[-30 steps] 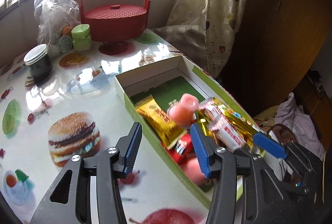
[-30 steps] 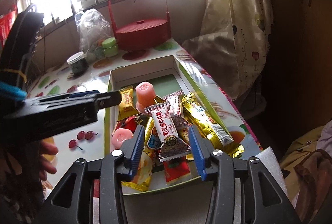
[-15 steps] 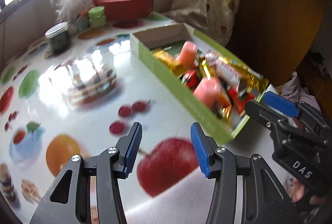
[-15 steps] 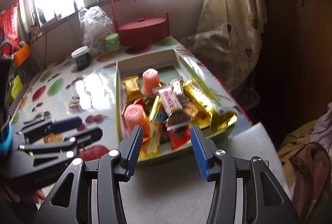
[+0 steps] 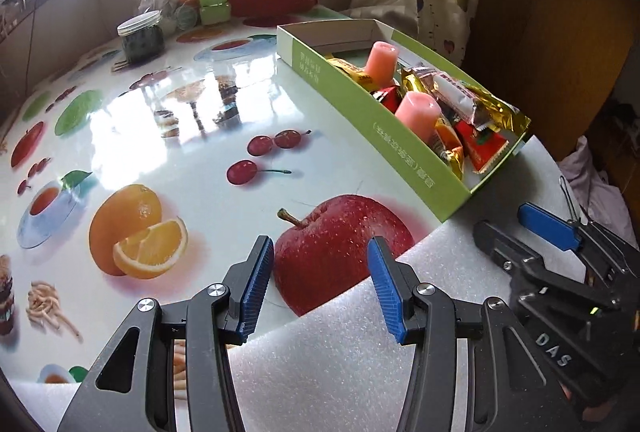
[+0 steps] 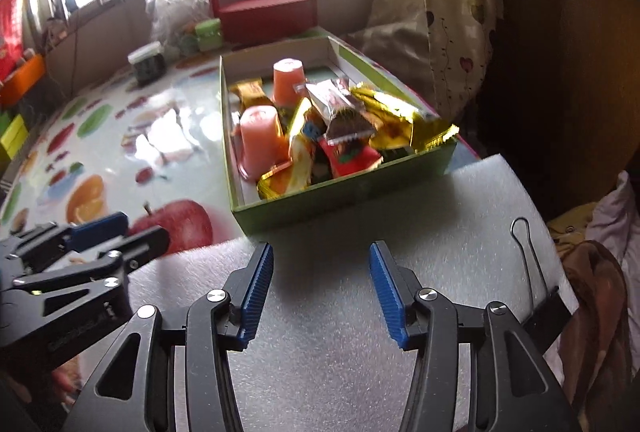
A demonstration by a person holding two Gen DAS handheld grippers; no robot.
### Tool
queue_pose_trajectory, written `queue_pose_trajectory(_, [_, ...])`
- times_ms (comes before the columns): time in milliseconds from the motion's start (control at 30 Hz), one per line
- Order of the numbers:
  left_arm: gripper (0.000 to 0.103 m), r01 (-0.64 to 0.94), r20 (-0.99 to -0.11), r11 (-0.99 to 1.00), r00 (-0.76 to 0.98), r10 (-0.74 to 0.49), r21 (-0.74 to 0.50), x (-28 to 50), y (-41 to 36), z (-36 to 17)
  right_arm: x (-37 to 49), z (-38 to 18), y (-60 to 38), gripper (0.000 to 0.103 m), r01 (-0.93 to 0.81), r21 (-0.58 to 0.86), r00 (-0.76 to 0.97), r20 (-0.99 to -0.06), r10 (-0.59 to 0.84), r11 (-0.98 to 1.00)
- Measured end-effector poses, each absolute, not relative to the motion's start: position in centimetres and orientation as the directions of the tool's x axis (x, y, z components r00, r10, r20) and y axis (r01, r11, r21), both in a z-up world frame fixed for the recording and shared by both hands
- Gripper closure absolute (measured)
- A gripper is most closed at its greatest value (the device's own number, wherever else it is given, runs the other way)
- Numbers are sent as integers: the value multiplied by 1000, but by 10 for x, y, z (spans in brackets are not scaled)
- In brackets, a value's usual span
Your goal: Organize snacks
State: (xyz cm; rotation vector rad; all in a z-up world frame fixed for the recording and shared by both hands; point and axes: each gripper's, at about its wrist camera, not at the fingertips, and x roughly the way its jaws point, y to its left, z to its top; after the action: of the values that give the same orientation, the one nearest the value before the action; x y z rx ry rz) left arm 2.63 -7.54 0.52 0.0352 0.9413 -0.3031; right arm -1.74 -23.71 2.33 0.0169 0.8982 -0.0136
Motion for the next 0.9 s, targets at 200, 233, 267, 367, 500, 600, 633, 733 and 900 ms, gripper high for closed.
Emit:
queue_pose_trajectory(200, [53, 266, -798, 960, 559, -225, -84, 25, -78, 5, -21, 21, -235, 50, 37, -7, 639, -769, -29, 999])
queue_pose_trajectory(233, [53, 264, -798, 961, 560, -222, -82, 25, -78, 5, -21, 21, -235, 50, 39, -6, 643, -765, -30, 999])
queue_pose_trajectory(267, [53, 263, -798, 961, 560, -221, -82, 25, -78, 4, -22, 21, -236, 50, 44, 0, 648, -761, -28, 999])
queue_pose_trajectory(367, [53, 261, -796, 961, 562, -224, -86, 25, -78, 4, -23, 20, -236, 50, 49, 4, 654, -756, -29, 999])
queue_pose_trajectory(500, [53, 261, -795, 961, 563, -224, -86, 25, -77, 4, -24, 20, -236, 50, 53, 4, 657, -754, -32, 999])
queue_pose_trajectory(600, [53, 261, -796, 962, 564, -219, -80, 24, -78, 4, -25, 20, -236, 50, 54, 4, 658, -752, -33, 999])
queue_pose_trajectory(633, [53, 261, -796, 963, 566, -215, -74, 24, -79, 5, -25, 20, -236, 50, 54, 5, 658, -753, -32, 999])
queue_pose_trajectory(733, [53, 260, -796, 963, 568, -209, -68, 24, -79, 5, -25, 20, -236, 50, 54, 4, 658, -752, -32, 999])
queue_pose_trajectory(900, [53, 258, -794, 964, 570, -209, -68, 24, -78, 5, -25, 20, -236, 50, 54, 5, 658, -752, -32, 999])
